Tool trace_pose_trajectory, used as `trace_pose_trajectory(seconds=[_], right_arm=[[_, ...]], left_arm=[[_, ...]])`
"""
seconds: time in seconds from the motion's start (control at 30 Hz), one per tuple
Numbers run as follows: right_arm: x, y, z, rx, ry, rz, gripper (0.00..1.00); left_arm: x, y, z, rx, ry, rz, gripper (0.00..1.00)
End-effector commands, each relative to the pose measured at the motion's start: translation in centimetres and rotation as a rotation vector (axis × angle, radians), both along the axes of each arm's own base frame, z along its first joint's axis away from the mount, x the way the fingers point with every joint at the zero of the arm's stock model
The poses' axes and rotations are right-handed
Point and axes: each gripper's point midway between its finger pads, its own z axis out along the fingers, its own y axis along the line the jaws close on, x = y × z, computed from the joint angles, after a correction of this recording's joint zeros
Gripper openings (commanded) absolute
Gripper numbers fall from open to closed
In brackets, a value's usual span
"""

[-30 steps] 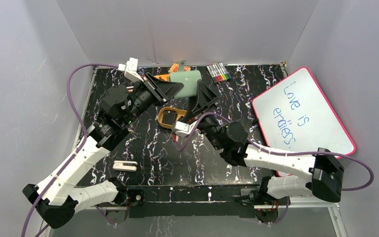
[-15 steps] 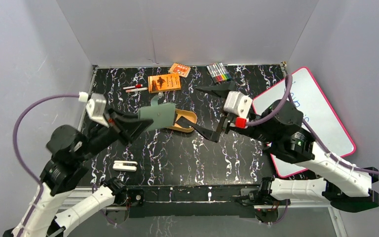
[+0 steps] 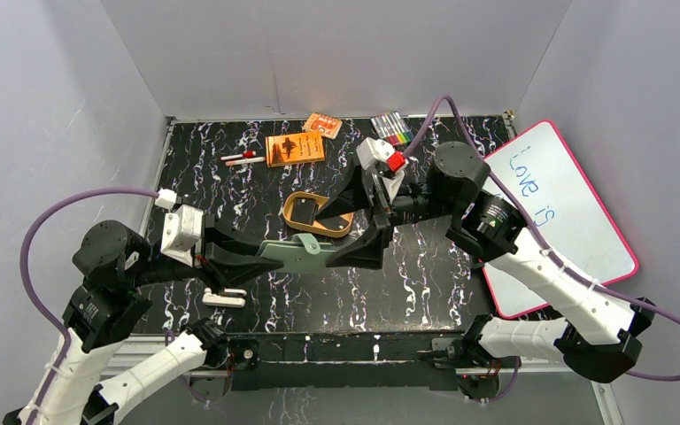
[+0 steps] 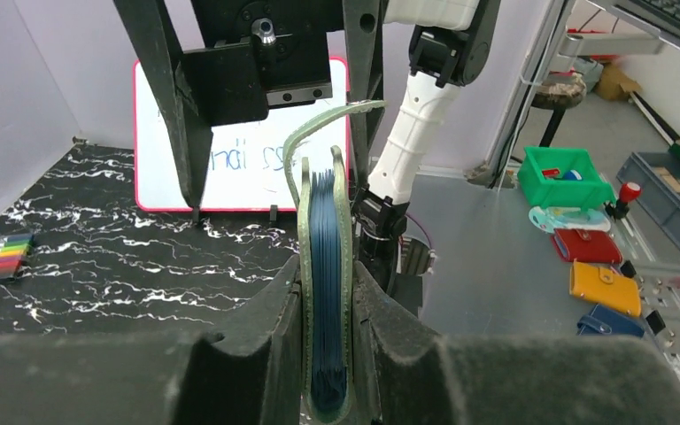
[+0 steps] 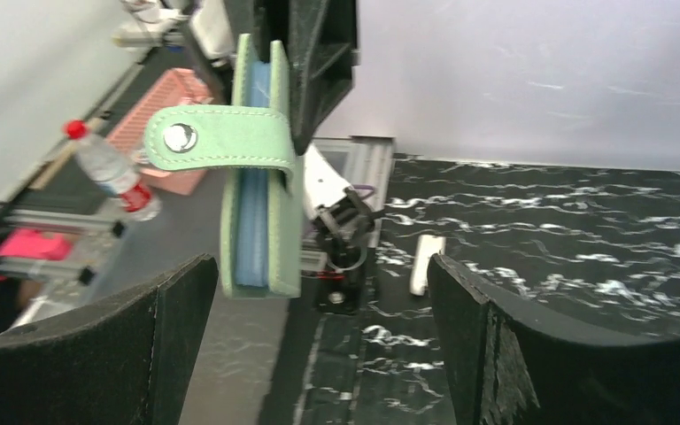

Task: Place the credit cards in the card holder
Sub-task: Pick up the card holder from the center of the board.

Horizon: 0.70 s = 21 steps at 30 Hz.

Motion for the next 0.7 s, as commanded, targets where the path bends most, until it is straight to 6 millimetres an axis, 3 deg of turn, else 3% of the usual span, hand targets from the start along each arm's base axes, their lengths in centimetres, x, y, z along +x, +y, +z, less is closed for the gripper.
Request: trace_pose_trajectory(seconds=[0.0, 0.17, 0.33, 0.67], right_arm=[[-3.2, -1.9, 2.9, 0.076, 0.057, 0.182, 0.96], [-3.1, -1.6, 2.4, 0.046, 0.113, 0.199, 0.91], [-2.6, -0.8, 1.6, 0.012, 0.163, 0.201, 0.77], [-1.7, 0.2, 1.5, 0.018, 0.182, 0.177, 0.73]], left_arm=[[-1.2, 0.3, 1.6, 0.005, -0.140, -0.053, 0.00], [-0.9, 0.3, 2.0, 0.009, -0.171, -0.044, 0.00], [-0.4, -0.2, 2.2, 0.020, -0.199, -0.054, 0.00], [0.4, -0.9, 3.2, -0.013, -0.214, -0.052, 0.00]])
